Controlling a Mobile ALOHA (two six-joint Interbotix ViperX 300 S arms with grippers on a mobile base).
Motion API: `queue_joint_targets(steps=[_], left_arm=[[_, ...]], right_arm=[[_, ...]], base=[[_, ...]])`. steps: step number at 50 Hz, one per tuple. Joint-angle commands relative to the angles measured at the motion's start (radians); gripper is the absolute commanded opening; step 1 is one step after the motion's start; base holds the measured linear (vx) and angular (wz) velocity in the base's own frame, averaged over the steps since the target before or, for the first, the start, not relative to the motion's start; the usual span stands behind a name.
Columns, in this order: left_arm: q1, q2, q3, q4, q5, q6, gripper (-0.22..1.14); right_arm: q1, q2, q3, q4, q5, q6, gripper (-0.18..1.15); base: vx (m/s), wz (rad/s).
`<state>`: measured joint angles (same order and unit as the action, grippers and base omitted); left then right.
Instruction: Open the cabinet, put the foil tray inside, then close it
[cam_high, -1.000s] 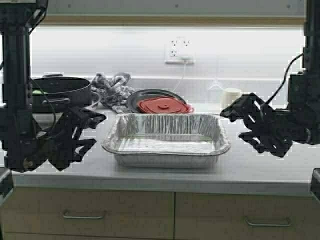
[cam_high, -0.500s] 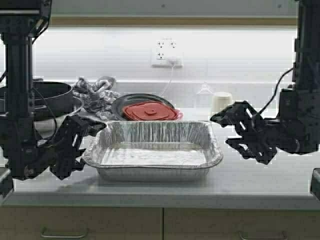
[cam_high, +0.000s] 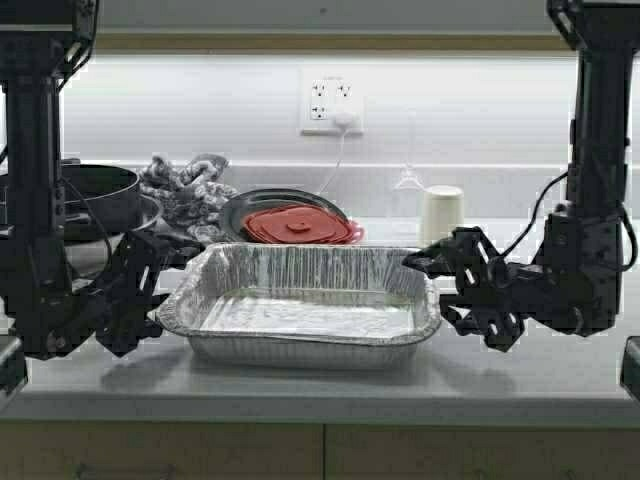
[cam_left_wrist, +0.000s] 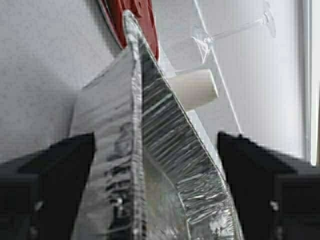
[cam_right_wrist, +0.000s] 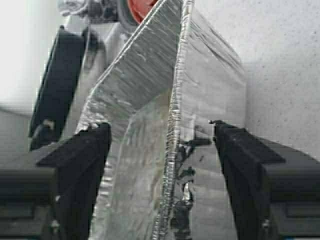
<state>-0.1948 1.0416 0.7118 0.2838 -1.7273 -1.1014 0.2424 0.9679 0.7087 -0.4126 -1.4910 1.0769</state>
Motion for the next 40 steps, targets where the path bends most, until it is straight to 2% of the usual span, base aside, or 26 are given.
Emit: queue_joint_targets(steps=[1,8,12,15,19,21,23,25,27,31,40], left_arm=[[0.02,-0.018,-0.006,0.003,-0.006,0.0,1.01],[0.021,-0.017,-0.017,0.009,0.003,-0.005,0.97],[0.021,-0.017,-0.023,0.017,0.034,-0.015,0.85],[0.021,-0.017,-0.026,0.038,0.067,-0.025,0.63],[0.021,-0.017,-0.037,0.101,0.095,-0.034,0.14],[0.021,-0.017,-0.037,0.117,0.098,-0.034,-0.05],[0.021,-0.018,-0.035,0.115,0.098,-0.038,-0.15],[0.021,-0.023,-0.031,0.112,0.098,-0.038,-0.13],[0.021,-0.028,-0.025,0.109,0.098,-0.035,-0.04],[0.021,-0.044,-0.009,0.112,0.098,-0.034,0.09],[0.021,-0.141,0.097,0.124,0.098,-0.035,0.02]], right_arm=[[-0.017,-0.018,0.0,-0.008,-0.028,-0.002,0.82],[-0.025,-0.017,0.0,-0.02,-0.04,0.003,0.69],[-0.025,-0.017,-0.002,-0.02,-0.041,0.014,0.61],[-0.025,-0.017,-0.003,-0.02,-0.041,0.028,0.52],[-0.025,-0.015,-0.002,-0.02,-0.041,0.046,0.36],[-0.025,-0.015,0.0,-0.02,-0.041,0.058,0.26],[-0.025,-0.017,0.002,-0.02,-0.041,0.064,0.17],[-0.025,-0.017,0.003,-0.02,-0.044,0.066,0.08],[-0.025,-0.018,0.003,-0.02,-0.051,0.074,0.02],[-0.025,-0.029,0.014,-0.026,-0.058,0.083,0.05],[-0.025,-0.12,0.087,-0.072,-0.064,0.143,0.08]], base=[[0.0,0.0],[0.0,0.0],[0.0,0.0],[0.0,0.0],[0.0,0.0],[0.0,0.0],[0.0,0.0],[0.0,0.0],[0.0,0.0],[0.0,0.0],[0.0,0.0]])
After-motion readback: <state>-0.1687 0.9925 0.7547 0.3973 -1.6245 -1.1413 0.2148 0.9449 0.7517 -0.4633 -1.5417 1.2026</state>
